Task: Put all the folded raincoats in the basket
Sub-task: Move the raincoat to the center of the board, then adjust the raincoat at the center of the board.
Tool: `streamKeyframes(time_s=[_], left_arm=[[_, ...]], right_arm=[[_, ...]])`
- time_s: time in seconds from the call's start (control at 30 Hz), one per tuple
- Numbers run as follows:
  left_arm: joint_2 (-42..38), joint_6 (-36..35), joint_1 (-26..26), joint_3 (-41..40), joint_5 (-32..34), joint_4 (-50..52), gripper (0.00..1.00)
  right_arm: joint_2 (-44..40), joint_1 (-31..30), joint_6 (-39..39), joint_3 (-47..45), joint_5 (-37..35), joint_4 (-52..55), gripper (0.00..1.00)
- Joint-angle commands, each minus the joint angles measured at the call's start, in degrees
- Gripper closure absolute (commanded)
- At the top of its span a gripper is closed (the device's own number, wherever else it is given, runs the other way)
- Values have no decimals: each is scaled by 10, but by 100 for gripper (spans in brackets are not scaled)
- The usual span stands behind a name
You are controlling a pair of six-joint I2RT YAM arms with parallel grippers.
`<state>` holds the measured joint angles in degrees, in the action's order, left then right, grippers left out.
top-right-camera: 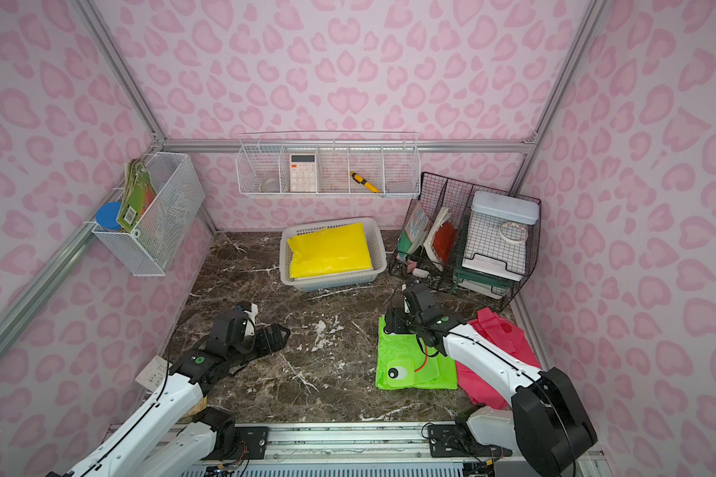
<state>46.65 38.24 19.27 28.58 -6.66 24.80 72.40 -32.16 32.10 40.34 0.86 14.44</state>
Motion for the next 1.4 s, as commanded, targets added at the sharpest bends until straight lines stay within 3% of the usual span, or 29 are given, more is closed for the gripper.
streamKeyframes(time_s=[0.0,0.17,0.3,0.43,0.57,0.67,0.8,1.07,1.27,1.37], left_arm=[[3,11,19,-12,-3,-16,2],[9,17,46,-24,9,-21,2],[13,19,53,-20,9,-13,2],[22,25,67,-19,12,-22,2],[37,35,86,-18,18,-25,3],[41,48,111,-14,22,-25,3],[67,69,159,-2,23,-41,4],[244,117,267,54,22,-166,13],[377,123,276,122,22,-173,19],[418,125,267,144,25,-166,28]], right_arm=[[6,-12,49,-19,6,3,15],[45,-18,76,-64,33,-46,16],[70,-52,98,-89,109,-129,18],[121,-127,130,-56,115,-170,18],[176,-165,163,-17,127,-230,18],[177,-165,155,20,121,-217,18],[130,-144,101,50,59,-127,18],[79,-31,33,-6,46,-36,19],[81,-44,43,-48,60,-41,23],[78,-76,54,-59,55,-33,23]])
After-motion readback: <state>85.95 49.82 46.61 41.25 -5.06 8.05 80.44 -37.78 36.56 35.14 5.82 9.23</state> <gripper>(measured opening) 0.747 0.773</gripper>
